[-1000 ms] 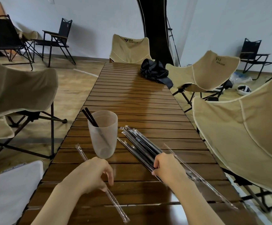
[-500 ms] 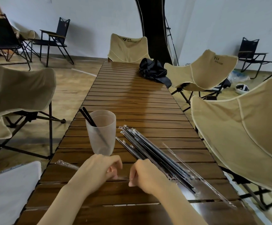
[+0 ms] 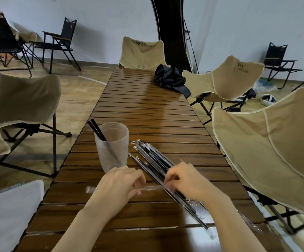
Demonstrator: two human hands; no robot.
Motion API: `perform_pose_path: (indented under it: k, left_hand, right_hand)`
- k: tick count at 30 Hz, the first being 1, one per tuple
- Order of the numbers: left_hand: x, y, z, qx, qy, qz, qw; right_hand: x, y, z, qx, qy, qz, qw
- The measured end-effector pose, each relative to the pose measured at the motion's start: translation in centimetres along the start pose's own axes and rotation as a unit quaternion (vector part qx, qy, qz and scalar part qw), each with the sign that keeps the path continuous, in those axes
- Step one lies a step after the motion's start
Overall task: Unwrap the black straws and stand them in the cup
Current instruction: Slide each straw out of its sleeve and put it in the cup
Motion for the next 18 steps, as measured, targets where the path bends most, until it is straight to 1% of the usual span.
perform_pose_path:
  k: [2, 4, 7, 9, 11, 13, 18]
  left_hand:
    - [0.1, 0.0, 0.3, -0.001, 0.012, -0.010, 1.000]
    - [0.2, 0.1, 0.5, -0.002, 0.024, -0.021, 1.000]
    - [0.2, -0.2, 0.8, 0.005, 0.032, -0.018, 0.999]
    - [0.3, -0.6, 0.9, 0.013, 0.038, 0.001, 0.999]
    - [0.3, -1.0, 0.9, 0.018, 0.042, 0.016, 0.999]
    - [0.3, -1.2, 0.9, 0.019, 0.044, 0.024, 0.999]
    - [0.1, -1.6, 1.0, 0.020, 0.049, 0.035, 0.998]
  right_hand:
    - [0.5, 1.7, -1.9, 0.004, -0.041, -0.054, 0.998]
    - [1.5, 3.8, -4.3, 0.000, -0.086, -0.127, 0.988]
    - [3.8, 6.4, -8.0, -0.007, -0.151, -0.265, 0.952]
    - [5.2, 7.2, -10.2, -0.010, -0.203, -0.330, 0.922]
    - [6.1, 6.9, -12.2, -0.030, -0.265, -0.339, 0.902]
    - [6.3, 6.1, -13.3, -0.031, -0.312, -0.302, 0.900]
    - [5.5, 4.4, -13.5, 0.025, -0.357, -0.234, 0.904]
Point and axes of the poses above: each hand's wrist, its own x-axis away from the middle knuckle, its own y-axis out of the back of the hand, z = x × y, the point moved 4 cm from there along -x, towards the middle knuckle
